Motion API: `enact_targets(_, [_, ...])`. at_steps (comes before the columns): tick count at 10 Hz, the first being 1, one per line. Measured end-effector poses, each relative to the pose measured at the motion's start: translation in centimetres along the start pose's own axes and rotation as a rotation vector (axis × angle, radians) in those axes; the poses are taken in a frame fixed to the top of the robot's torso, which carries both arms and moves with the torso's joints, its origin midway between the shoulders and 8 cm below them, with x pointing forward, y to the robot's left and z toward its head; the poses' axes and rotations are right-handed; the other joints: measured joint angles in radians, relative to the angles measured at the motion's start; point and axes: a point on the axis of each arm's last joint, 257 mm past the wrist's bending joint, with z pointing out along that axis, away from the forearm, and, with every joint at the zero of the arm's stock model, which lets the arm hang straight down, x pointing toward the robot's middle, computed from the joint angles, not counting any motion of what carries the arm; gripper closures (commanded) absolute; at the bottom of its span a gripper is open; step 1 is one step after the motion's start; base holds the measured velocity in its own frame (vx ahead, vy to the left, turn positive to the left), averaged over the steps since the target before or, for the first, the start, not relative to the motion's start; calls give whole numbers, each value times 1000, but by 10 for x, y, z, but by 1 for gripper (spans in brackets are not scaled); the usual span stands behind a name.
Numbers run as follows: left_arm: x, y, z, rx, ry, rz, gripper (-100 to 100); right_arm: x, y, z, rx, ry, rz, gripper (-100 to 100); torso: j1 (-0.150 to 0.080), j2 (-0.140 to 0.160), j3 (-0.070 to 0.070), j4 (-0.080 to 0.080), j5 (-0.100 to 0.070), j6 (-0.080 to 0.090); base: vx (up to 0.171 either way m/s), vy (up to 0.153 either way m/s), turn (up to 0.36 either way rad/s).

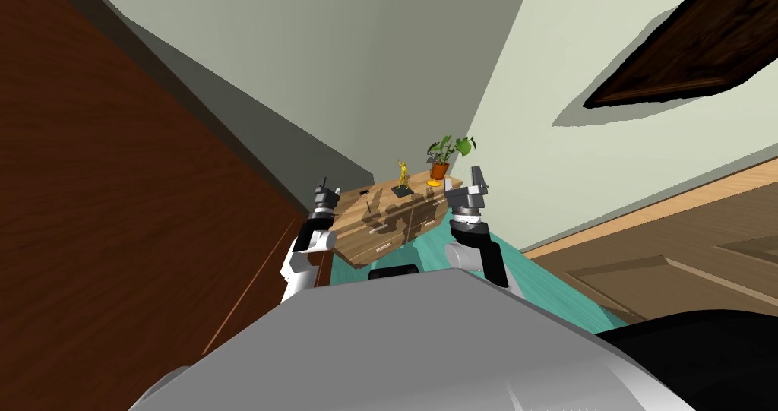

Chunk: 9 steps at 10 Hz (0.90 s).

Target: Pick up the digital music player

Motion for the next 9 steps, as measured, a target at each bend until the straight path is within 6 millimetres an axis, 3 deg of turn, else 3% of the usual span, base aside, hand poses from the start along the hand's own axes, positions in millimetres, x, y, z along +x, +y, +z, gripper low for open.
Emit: enact_targets(9, [12, 33, 56, -154, 16, -48, -100, 0, 0, 0, 0, 0, 0, 0, 1, 0, 0, 0, 0, 0, -22, -49, -30])
